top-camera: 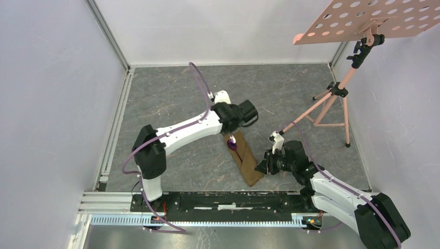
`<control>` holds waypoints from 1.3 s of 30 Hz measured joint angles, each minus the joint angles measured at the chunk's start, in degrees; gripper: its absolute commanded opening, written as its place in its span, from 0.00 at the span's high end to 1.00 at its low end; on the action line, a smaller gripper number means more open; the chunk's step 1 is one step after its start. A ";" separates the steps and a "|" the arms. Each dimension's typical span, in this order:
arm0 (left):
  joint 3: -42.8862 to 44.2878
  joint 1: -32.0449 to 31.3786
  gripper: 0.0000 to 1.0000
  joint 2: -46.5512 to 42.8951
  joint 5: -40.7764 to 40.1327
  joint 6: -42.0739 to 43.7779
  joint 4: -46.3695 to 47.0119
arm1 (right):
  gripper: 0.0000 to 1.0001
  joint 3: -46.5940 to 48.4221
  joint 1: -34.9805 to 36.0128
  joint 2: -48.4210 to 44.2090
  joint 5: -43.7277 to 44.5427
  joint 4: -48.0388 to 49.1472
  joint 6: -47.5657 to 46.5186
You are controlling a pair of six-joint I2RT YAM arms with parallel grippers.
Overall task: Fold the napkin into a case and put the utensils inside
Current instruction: Insert the fork into the folded napkin.
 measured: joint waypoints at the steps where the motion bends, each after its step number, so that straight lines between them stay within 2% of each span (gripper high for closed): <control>1: 0.02 -1.25 0.98 0.63 -1.05 -1.88 -0.52 | 0.68 -0.04 0.00 -0.20 0.13 -0.02 0.04; 7: 0.46 -6.32 0.98 6.01 -6.80 -11.28 -3.08 | 0.68 -0.61 0.00 -0.35 0.37 0.68 0.13; 14: 3.04 -9.44 0.98 10.27 -10.73 -16.90 -4.55 | 0.68 -0.70 0.00 -0.35 0.37 0.83 0.44; 39: 5.42 -12.22 0.98 18.49 -13.09 -20.90 -5.86 | 0.69 -0.98 0.00 -0.98 0.39 0.90 0.44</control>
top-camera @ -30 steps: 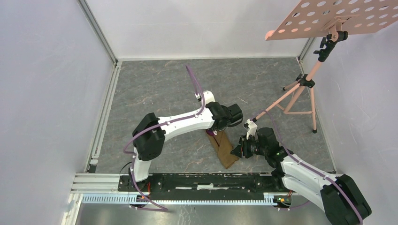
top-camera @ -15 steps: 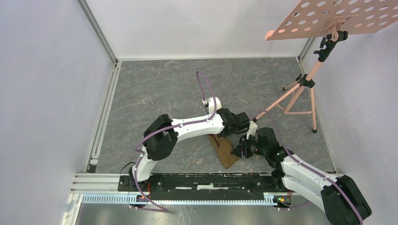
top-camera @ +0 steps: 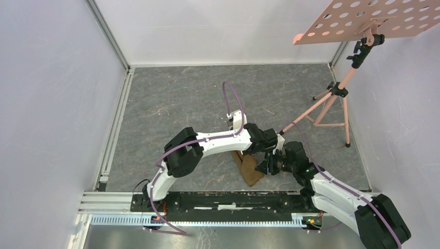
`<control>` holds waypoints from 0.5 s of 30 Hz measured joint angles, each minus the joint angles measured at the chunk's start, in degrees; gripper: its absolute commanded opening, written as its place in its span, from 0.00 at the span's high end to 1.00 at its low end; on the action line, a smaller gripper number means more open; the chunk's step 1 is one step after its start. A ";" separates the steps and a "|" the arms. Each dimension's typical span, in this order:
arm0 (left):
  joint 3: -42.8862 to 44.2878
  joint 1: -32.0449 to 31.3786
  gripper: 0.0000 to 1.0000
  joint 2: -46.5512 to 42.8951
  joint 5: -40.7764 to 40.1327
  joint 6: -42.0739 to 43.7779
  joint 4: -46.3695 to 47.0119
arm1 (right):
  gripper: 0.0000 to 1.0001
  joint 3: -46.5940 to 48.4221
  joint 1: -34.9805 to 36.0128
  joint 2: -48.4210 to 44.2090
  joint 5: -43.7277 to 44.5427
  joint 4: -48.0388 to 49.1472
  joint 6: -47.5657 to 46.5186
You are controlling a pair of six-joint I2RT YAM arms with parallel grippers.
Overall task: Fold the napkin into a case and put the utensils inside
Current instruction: Insert the fork into the folded napkin.
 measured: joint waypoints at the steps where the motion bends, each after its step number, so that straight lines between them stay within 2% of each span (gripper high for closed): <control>1: 0.00 -0.17 0.98 0.15 0.02 -0.13 0.00 | 0.69 0.00 0.00 0.00 -0.02 0.00 0.00; 6: 0.00 -1.20 0.98 0.15 1.31 -1.31 0.00 | 0.70 -0.57 0.00 0.00 0.00 0.66 0.00; 15: -0.09 -1.64 0.98 0.13 8.52 -2.73 0.00 | 0.70 -0.85 0.00 -0.48 0.00 0.92 -0.09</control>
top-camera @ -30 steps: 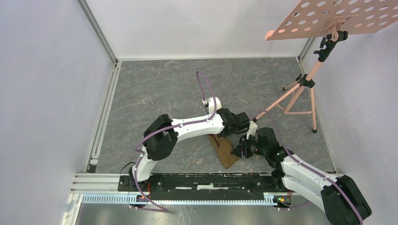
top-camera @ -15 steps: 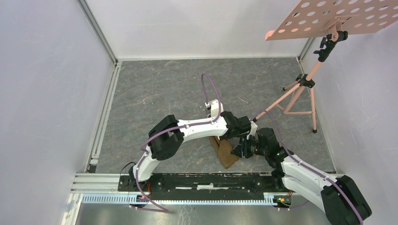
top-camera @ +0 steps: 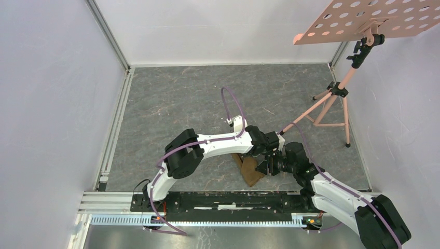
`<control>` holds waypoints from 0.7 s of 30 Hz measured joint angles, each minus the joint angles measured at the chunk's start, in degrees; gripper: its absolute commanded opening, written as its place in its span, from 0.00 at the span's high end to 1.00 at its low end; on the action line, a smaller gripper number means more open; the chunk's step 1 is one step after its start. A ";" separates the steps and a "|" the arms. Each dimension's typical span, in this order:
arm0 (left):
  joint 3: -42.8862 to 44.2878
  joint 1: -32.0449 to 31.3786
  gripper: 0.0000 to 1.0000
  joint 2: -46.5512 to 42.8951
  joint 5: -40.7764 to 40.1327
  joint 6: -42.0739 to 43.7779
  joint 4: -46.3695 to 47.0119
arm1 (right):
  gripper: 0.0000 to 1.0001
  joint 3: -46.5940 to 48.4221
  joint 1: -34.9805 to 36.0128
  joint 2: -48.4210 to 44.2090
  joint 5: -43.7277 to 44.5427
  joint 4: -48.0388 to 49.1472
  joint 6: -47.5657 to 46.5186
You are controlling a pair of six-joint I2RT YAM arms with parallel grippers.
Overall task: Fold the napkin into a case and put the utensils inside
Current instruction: Insert the fork into the folded napkin.
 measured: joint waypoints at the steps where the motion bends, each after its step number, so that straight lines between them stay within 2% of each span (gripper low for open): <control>1: -0.02 -0.02 0.98 0.00 0.72 -0.26 0.00 | 0.70 0.00 0.00 0.00 0.00 0.00 -0.04; 12: -0.79 -0.59 0.98 -0.02 6.86 -1.22 1.27 | 0.71 0.00 0.00 0.00 0.07 -0.07 -0.57; 21: -0.87 -1.25 0.96 -0.04 8.72 -1.16 2.25 | 0.71 0.00 0.00 0.17 0.17 -0.09 -0.94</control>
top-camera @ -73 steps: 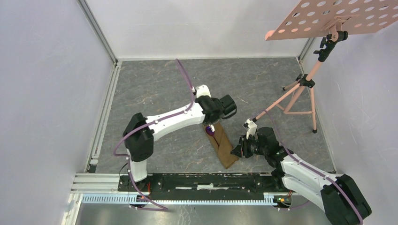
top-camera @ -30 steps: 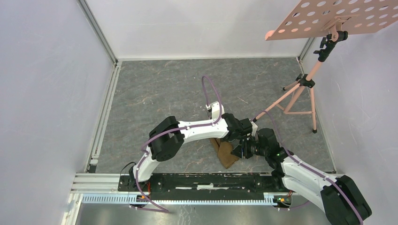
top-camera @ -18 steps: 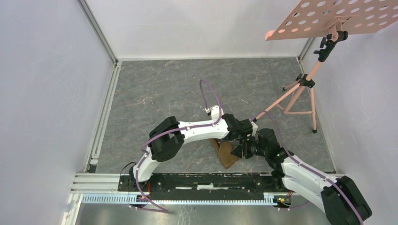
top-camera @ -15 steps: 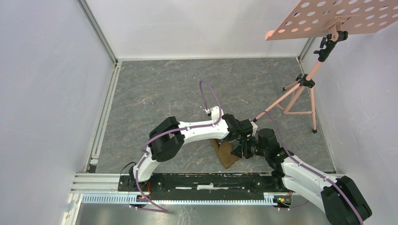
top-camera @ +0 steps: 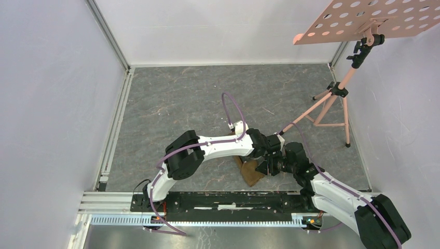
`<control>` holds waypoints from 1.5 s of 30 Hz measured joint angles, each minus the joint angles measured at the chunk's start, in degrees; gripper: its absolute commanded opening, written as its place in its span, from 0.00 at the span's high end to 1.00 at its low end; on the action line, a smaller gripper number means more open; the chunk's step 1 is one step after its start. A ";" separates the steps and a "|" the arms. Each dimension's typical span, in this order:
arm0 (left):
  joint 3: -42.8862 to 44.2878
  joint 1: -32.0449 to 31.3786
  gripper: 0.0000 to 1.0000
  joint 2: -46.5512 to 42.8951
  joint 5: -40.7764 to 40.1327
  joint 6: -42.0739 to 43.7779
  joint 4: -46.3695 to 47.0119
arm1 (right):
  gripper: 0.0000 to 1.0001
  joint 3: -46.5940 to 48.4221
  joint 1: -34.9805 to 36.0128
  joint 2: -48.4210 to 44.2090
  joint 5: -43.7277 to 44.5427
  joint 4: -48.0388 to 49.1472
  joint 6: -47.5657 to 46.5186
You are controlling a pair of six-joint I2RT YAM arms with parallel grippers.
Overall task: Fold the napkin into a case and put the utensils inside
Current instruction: Insert the fork into the folded napkin, then reset both arms
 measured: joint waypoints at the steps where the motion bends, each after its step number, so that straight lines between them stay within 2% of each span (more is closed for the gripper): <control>1: 0.00 -0.07 0.96 0.00 0.02 0.00 0.00 | 0.71 0.00 0.00 0.07 0.00 0.00 0.00; 5: 0.00 -0.24 0.93 0.00 0.09 0.07 0.17 | 0.71 0.00 0.00 0.26 0.00 0.09 0.00; 10: 0.00 -0.24 0.73 0.00 0.22 0.50 0.17 | 0.71 0.00 0.00 0.35 0.00 0.13 0.00; 18: 0.00 -0.44 0.67 -0.59 -0.11 2.60 0.33 | 0.71 0.00 0.00 0.46 0.00 0.20 0.00; 24: 0.00 -0.50 0.47 -2.47 -1.01 4.52 0.35 | 0.70 0.00 0.00 0.72 0.02 0.37 -0.02; 27: -0.50 -0.48 0.35 -4.11 -2.43 5.79 0.68 | 0.64 0.02 0.00 0.70 0.09 0.28 -0.39; 30: -2.58 -0.35 0.31 -8.26 -5.18 8.00 1.27 | 0.56 0.85 0.02 0.70 0.85 -1.29 -1.33; 32: -4.81 -0.13 0.29 -12.20 -6.80 10.45 2.45 | 0.46 2.14 0.02 0.63 1.53 -2.99 -2.03; 36: -13.62 0.50 0.22 -24.11 -8.00 20.72 10.49 | 0.34 5.38 0.02 -0.74 2.97 -7.34 -4.22; 41: -30.71 1.77 0.15 -40.79 -3.80 35.93 27.71 | 0.34 9.51 0.11 -3.89 3.10 -13.27 -8.02; 45: -40.54 3.85 0.12 -49.59 0.96 44.83 37.27 | 0.28 11.45 1.79 -5.57 2.82 -17.86 -10.49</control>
